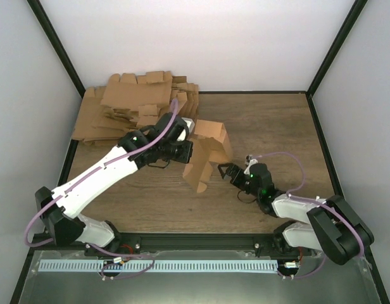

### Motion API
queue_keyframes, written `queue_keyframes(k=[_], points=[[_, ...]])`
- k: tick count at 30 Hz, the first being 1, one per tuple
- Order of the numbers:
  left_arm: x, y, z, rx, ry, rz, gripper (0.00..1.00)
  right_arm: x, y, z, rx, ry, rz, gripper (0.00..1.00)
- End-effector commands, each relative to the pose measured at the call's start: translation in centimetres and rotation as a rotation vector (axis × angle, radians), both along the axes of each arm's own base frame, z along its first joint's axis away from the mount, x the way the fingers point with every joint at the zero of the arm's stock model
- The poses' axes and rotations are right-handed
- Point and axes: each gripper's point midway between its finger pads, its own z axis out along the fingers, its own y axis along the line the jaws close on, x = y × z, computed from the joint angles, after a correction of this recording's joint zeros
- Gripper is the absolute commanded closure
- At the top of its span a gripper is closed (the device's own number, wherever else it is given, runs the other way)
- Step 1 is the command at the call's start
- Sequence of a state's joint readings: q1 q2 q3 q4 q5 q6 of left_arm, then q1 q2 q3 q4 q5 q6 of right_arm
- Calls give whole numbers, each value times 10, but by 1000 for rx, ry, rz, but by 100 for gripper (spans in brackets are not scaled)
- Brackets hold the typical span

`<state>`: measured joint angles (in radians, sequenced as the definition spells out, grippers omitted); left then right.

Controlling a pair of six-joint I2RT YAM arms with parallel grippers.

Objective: Fold the paper box

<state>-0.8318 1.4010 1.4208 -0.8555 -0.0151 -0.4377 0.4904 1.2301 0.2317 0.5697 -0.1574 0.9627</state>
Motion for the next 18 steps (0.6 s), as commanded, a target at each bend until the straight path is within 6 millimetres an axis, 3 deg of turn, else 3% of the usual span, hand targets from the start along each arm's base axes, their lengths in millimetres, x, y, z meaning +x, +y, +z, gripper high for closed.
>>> queue_keyframes(k=[1, 5, 13, 18], points=[[-11, 19, -20, 167, 83, -15, 96, -40, 29, -10, 31, 63, 187, 0], [-17, 20, -32, 227, 146, -47, 95, -57, 28, -13, -30, 55, 261, 2], [-19, 28, -46, 312, 187, -50, 91, -67, 33, 12, -78, 12, 395, 6], [-21, 21, -52, 267, 192, -61, 91, -58, 33, 51, -42, -66, 384, 16]])
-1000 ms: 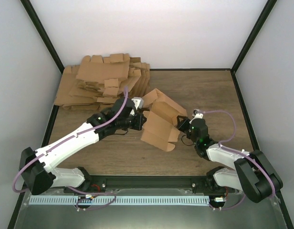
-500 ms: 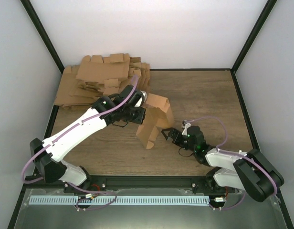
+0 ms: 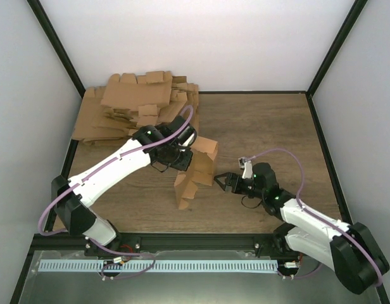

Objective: Fold the paper box

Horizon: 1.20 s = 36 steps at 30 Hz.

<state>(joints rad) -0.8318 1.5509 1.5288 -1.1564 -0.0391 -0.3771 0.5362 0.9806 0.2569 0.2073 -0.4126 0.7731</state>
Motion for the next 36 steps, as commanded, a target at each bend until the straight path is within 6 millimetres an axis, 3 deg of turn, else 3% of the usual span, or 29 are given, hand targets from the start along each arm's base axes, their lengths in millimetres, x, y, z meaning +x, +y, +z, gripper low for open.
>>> queue_keyframes(k=[1, 8, 16, 18, 22, 26, 32, 36], points=[[-5, -4, -2, -30, 1, -21, 91, 9, 4, 47, 35, -88, 22, 16], [-8, -9, -4, -68, 14, -27, 91, 34, 4, 99, 42, -172, -24, 23], [-10, -9, 0, -88, 7, -27, 88, 52, 10, 108, 18, -185, -26, 39], [-10, -10, 1, -99, 5, -28, 83, 54, 10, 104, 7, -178, -26, 43], [-10, -12, 12, -136, -21, -31, 60, 58, 9, 92, -26, -165, -32, 49], [-7, -10, 28, -175, -65, -23, 43, 58, 9, 86, -47, -164, -23, 53], [6, -2, 56, -275, -133, 25, 31, 57, 7, 91, -61, -191, -19, 53], [17, 4, 71, -360, -158, 31, 31, 54, 6, 100, -78, -233, -1, 49]])
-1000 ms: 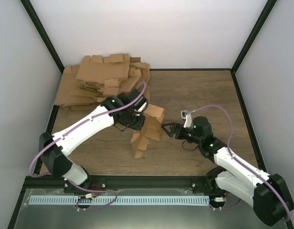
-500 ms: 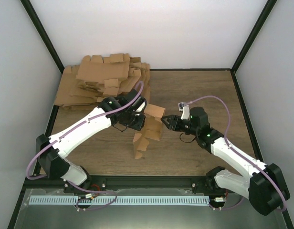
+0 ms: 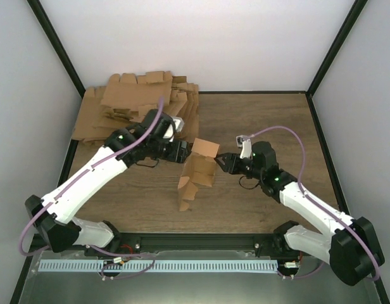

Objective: Fold the paper box

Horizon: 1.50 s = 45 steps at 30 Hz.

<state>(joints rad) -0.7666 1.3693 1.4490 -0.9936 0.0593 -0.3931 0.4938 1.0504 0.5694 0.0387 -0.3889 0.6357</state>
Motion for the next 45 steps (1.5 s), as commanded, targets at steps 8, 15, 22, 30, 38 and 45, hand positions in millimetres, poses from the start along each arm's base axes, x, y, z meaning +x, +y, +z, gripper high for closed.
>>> queue_keyframes(k=[8, 15, 22, 30, 38, 45], points=[[-1, -11, 4, -146, 26, -108, 35, -6, -9, 43, -112, -164, 54, 39], [-10, 0, -9, -74, 44, -130, 35, -12, -16, 78, -157, -290, 68, 36], [-21, -6, -18, -44, 69, -165, 36, 4, -7, 114, -212, -423, 104, 25], [-23, -2, -31, 24, 85, -154, 44, 14, 39, 113, -382, -500, 250, 25], [-24, 0, -38, 50, 89, -153, 50, 12, 43, 91, -463, -474, 263, 24], [-28, 4, -41, 53, 95, -156, 54, 3, 42, 75, -482, -440, 302, 28]])
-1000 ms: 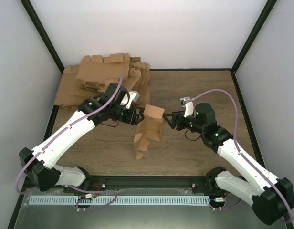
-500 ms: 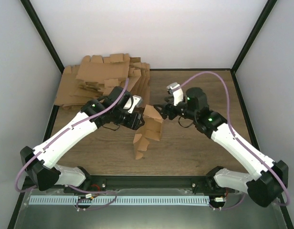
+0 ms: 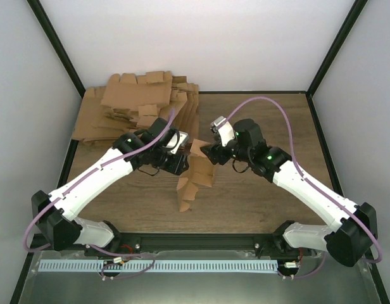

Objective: Fold the paper box

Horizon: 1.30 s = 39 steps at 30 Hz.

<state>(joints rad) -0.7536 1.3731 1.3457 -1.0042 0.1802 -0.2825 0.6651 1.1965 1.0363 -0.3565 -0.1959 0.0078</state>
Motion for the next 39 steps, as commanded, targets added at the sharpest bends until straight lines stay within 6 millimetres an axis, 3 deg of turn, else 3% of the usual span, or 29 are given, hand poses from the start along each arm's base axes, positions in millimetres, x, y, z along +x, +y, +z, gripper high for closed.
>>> queue_keyframes(k=[1, 8, 11, 13, 16, 27, 33, 39], points=[[-5, 5, -1, 7, -9, -7, 54, -9, -2, -2, -26, -5, 22, 28], [-5, 5, 6, -14, -30, -1, 53, -15, -5, -1, -19, -11, 29, 28], [-5, 3, 14, -38, -50, -5, 40, -15, -6, 0, -16, -15, 27, 28], [-5, 2, 20, -60, -65, -8, 26, -15, -5, 1, -11, -17, 30, 28], [-7, 1, 25, -76, -74, -12, 19, -16, -5, 5, 1, -32, 32, 27], [-11, 0, 19, -55, -75, 8, 20, -14, -6, 15, 10, -61, 27, 26], [-12, -1, 16, -38, -83, 6, 8, -13, -8, 25, 24, -93, 11, 24], [-9, 0, 10, -14, -82, 21, 15, -6, -10, 30, 23, -95, -24, 18]])
